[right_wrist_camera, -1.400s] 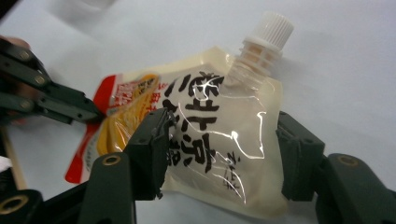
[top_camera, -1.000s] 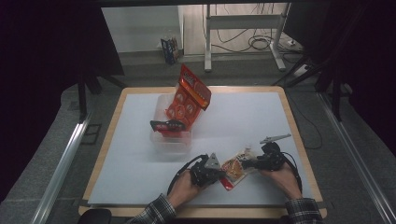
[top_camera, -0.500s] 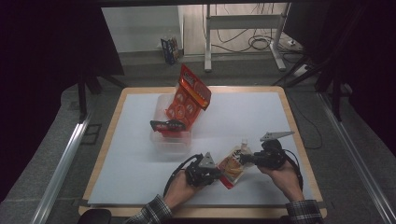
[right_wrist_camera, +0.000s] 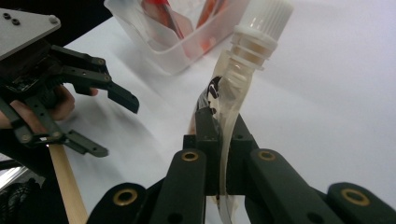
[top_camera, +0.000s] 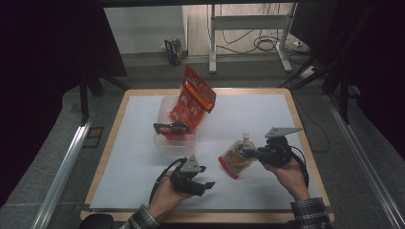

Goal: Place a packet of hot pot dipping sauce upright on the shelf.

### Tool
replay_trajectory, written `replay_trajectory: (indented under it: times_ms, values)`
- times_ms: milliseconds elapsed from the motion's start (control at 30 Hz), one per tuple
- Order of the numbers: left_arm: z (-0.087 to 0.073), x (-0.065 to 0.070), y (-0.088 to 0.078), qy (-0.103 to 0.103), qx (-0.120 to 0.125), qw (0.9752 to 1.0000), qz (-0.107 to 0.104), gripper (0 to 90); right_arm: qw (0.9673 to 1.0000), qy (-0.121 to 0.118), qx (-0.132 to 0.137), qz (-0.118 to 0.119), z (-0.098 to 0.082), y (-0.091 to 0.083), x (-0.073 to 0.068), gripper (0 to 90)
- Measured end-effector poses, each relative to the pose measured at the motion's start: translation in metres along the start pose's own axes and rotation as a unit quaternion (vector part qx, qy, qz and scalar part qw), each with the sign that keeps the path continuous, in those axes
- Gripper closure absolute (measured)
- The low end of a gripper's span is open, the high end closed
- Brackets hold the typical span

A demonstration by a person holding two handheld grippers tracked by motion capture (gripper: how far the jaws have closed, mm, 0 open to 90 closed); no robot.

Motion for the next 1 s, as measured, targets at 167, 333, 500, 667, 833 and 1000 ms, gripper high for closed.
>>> replay_trajectory:
  times_ms: [167,333,500,667,833,1000]
  values:
    - [-0.007,0.002,-0.014,-0.005,0.0,0.9999,0.015,18.7,0.9999,-0.011,0.008,0.002,0.01,0.0,-0.004,87.0]
    - [-0.013,0.005,-0.026,-0.001,0.0,0.9997,0.022,10.8,0.9996,-0.02,0.016,0.009,0.021,0.002,-0.01,87.2]
    - [-0.021,0.005,-0.037,-0.007,0.007,0.9997,0.023,6.9,0.9993,-0.029,0.021,0.014,0.03,0.007,-0.015,87.4]
    - [-0.032,0.002,-0.05,-0.016,0.02,0.9991,0.032,4.4,0.9989,-0.033,0.026,0.022,0.039,0.013,-0.019,87.6]
    - [-0.042,0.001,-0.064,-0.021,0.032,0.9978,0.054,3.1,0.9983,-0.041,0.029,0.031,0.047,0.017,-0.025,87.9]
    - [-0.05,0.0,-0.074,-0.021,0.032,0.9969,0.069,2.7,0.9974,-0.051,0.032,0.039,0.057,0.022,-0.033,88.1]
Point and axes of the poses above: each handheld gripper's, and its own axes: y roughly forward along the jaws, z roughly out of its top, x roughly to its right, the point moved 2 cm from there along y, roughly forward along the jaws, and after that the axes turned 13 degrees about -z, right-handed, at the moved point
